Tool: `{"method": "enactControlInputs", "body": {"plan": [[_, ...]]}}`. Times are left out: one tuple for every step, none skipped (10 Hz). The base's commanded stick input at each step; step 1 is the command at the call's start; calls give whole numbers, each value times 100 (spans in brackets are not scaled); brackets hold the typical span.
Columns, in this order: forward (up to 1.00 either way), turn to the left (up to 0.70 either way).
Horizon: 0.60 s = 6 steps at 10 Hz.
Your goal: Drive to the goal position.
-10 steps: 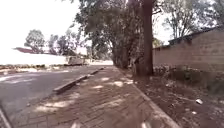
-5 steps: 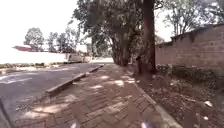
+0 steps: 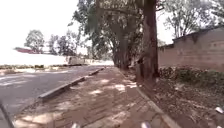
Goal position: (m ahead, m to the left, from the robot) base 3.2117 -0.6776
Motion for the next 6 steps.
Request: {"method": "enactControlInputs", "body": {"plan": [[50, 0], [50, 0], [50, 0], [50, 0], [50, 0], [50, 0]]}}
